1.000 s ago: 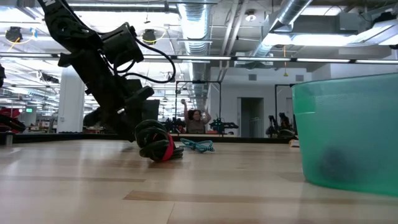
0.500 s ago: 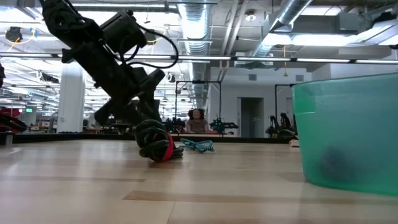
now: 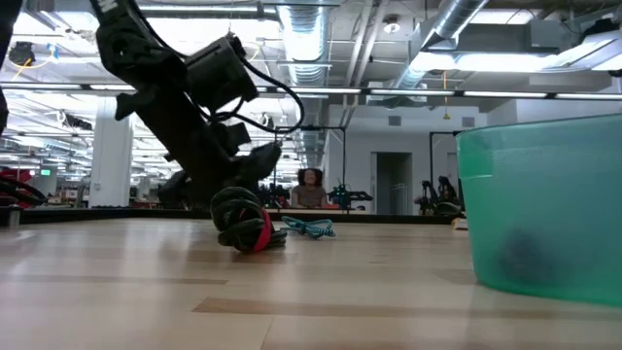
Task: Pick and place USB-C Cables
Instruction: Put the top black usb cable into the bin
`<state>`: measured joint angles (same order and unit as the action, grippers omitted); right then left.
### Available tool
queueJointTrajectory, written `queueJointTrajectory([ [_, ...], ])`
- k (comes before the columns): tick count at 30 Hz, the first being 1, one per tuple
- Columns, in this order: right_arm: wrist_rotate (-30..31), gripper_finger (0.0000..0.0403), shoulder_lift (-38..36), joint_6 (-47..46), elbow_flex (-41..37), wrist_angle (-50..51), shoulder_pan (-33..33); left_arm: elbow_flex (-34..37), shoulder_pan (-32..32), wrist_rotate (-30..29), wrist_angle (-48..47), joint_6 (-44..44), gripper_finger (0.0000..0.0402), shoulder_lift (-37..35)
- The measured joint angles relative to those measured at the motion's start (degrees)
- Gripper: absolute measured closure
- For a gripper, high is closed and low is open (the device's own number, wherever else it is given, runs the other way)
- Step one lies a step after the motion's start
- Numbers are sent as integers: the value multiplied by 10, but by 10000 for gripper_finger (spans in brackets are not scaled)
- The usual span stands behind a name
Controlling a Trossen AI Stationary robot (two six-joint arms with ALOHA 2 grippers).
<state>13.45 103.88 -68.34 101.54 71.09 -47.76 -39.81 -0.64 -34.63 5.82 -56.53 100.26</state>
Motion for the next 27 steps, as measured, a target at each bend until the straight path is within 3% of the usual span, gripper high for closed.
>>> queueJointTrajectory([
  [7,1,237,0,27,0,-7,5,-12,-13,-13,3,-10,232,34],
  [12,18,239,0,39,0,-8,7,-8,-16,21,-17,34,232,-21],
  [19,32,240,0,44,0,-11,2,-9,-24,55,-93,218,232,-144],
  [27,34,242,0,44,0,-15,-2,-9,-13,225,-155,560,233,-199],
])
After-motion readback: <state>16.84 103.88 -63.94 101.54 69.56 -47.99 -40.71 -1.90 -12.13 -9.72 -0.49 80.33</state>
